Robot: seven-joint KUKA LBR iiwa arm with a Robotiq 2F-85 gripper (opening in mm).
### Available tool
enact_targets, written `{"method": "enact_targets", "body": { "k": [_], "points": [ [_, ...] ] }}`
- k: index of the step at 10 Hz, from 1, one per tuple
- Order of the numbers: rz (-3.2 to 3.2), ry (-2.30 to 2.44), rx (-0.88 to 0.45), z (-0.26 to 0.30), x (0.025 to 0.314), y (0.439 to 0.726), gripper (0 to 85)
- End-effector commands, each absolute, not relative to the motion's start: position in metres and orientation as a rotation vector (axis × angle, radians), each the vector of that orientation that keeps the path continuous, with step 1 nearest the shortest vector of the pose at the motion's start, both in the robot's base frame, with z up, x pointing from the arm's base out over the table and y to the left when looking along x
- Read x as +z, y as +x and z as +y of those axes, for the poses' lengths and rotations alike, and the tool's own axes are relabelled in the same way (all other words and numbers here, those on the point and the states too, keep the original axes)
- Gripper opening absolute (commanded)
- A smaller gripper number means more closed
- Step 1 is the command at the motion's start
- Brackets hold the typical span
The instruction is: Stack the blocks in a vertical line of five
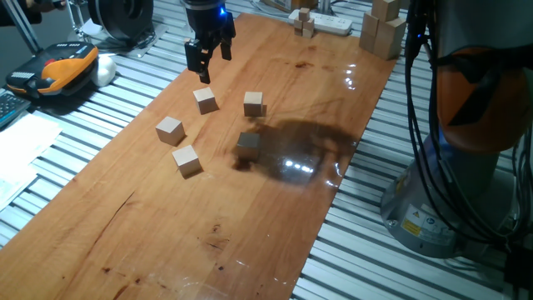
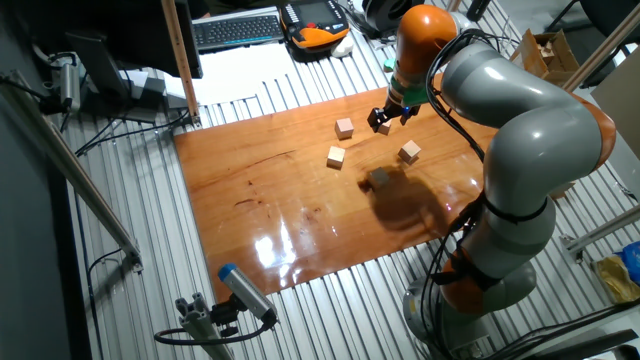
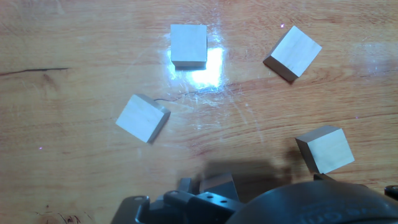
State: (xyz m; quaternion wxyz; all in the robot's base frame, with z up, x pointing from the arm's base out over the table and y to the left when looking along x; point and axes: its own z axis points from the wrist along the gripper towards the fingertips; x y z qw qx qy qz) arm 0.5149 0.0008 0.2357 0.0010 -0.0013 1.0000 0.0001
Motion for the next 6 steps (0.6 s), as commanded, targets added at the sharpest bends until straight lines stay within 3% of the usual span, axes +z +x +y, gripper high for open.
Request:
{"method": "enact_targets", "body": {
  "k": [1,6],
  "points": [
    [3.206,0.135,-0.037,0.0006,0.236,0.5148,0.0],
    [3.209,0.138,-0.037,0.0023,0.2389,0.5148,0.0]
  ]
}}
